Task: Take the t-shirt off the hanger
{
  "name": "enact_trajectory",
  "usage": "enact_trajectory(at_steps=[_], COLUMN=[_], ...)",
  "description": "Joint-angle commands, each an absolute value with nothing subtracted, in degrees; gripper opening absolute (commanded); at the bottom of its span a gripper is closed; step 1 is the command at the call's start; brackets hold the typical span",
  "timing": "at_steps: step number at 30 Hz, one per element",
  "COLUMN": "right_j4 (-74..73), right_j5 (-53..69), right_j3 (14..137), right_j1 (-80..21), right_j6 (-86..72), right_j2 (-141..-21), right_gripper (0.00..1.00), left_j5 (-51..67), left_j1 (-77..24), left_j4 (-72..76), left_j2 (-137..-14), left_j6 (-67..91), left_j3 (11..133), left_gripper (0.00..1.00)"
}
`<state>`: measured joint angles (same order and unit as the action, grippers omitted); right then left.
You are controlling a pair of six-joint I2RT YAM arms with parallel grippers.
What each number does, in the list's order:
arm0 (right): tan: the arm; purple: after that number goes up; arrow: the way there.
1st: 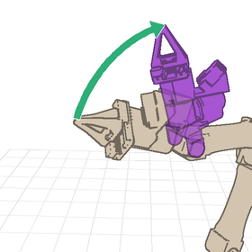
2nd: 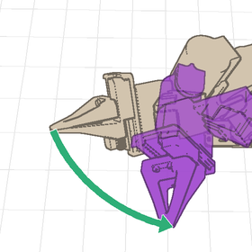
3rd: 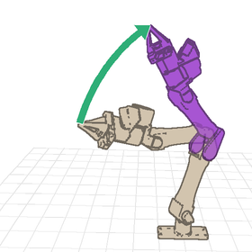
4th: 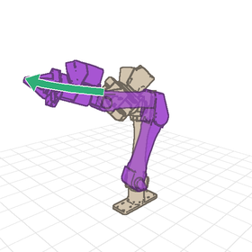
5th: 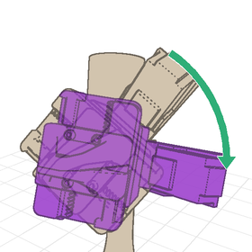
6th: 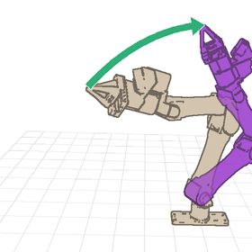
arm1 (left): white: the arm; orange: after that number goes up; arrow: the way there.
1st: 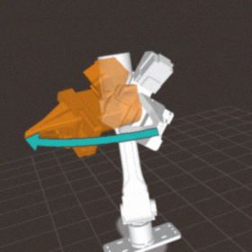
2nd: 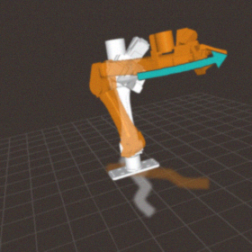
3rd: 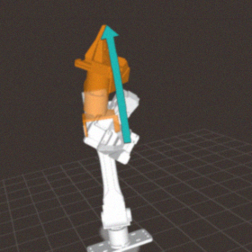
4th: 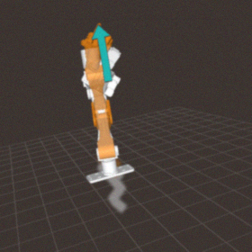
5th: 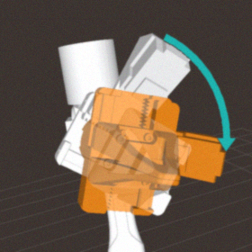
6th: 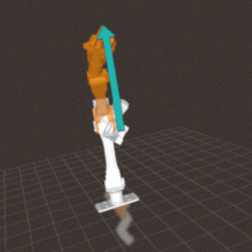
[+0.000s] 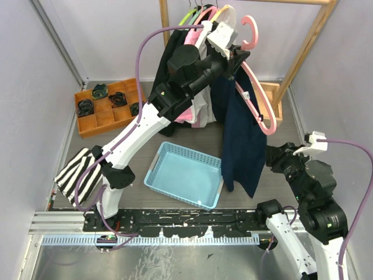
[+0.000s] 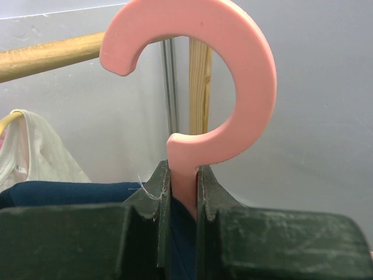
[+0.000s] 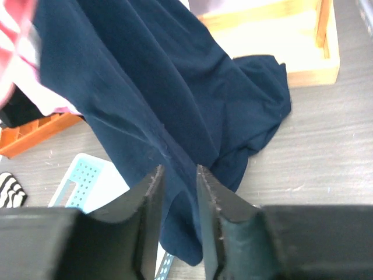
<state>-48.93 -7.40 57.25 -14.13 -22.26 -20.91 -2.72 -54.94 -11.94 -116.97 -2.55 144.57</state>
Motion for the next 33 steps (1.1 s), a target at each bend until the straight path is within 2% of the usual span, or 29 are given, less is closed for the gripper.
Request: enact_trajectory(at_steps=[1,4,17,23,33], right_j4=[-46.13,-45.5,-44.24,-45.51,-45.45], right_j5=[-7.18,-8.44,-13.99,-20.99,-21.78], right_j3=[63.27,65.51,75.46,81.12,81.92], right_j1=[-14.32,-14.33,-14.32,-14.67,-15.33], right_j6=[-19.86,-18.19,-12.27,-9.47,-8.62], right_j2=[-21.8,-22.37,-23.98,-26.16,-27.41], right_gripper=[0.4,0.49,0.57,0.57,0.57], left_j5=[0.05,0.73,2.82,3.8,5.31], left_j1=[-54.39,-54.47,-54.45,-54.42,-54.51], left_j4=[-8.93,-10.28,-10.45,-11.64,-12.26], left_j2=[-112.76,-112.61,-109.57,-111.35,-112.18], left_j6=[-1.83,-1.46,0.85,1.64,2.35], left_j3=[144.18,143.72,137.3,138.98,138.96], left_gripper=[0.0,0.0,0.0,0.0,0.0])
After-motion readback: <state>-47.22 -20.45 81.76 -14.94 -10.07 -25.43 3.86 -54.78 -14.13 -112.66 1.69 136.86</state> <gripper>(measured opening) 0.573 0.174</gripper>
